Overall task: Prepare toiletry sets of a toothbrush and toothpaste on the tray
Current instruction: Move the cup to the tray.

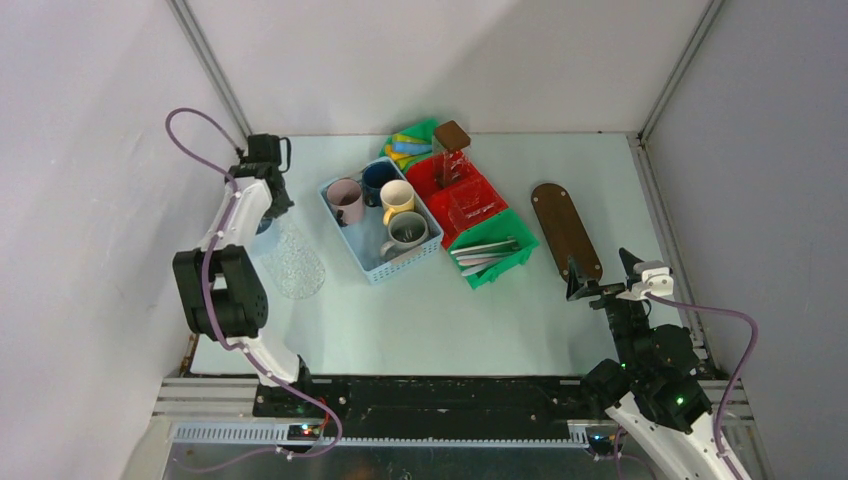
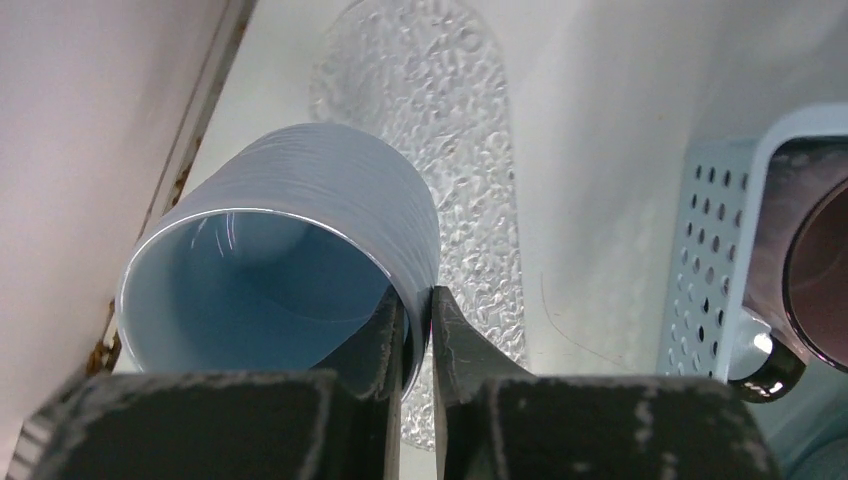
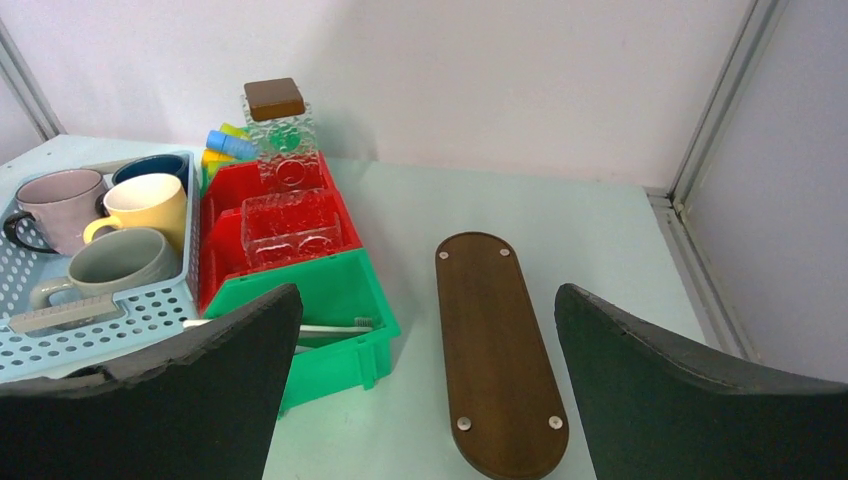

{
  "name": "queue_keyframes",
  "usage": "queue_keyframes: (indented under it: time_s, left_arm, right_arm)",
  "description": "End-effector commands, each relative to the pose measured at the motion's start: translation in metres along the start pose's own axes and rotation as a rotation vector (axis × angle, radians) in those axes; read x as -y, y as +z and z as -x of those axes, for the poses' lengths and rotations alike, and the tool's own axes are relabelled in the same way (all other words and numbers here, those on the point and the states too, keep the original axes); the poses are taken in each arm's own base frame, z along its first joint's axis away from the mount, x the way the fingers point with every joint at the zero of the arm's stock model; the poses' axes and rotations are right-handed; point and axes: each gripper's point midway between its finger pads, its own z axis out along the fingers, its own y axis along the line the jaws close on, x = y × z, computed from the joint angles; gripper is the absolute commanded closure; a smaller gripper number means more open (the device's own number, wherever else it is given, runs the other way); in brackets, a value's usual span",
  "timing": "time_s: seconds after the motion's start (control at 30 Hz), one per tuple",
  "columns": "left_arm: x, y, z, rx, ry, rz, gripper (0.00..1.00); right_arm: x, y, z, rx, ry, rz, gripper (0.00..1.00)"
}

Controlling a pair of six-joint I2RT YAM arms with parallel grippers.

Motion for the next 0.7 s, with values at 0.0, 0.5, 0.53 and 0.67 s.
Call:
queue_keyframes:
  time_s: [0.0,0.5,0.53,0.67]
  left_arm:
    - [0.017,-0.002,0.035,0.146,0.136,-0.114,1.00]
    - [0.026,0.039,0.036,0.097,0.131,-0.150,1.00]
    - [0.024,0.040,0.037,0.099,0.128,-0.148,1.00]
    - [0.022,0.042,0.038,0.095,0.137,-0.169,1.00]
  right_arm:
    - [0.008,-0.012,0.022,0.111,0.037,-0.004,0.00]
    - [0.018,-0.010,0.018,0.110,0.014,-0.056,0.00]
    - [0.018,-0.010,0.018,0.110,0.014,-0.057,0.00]
    - [0.019,-0.010,0.017,0.107,0.011,-0.060,0.00]
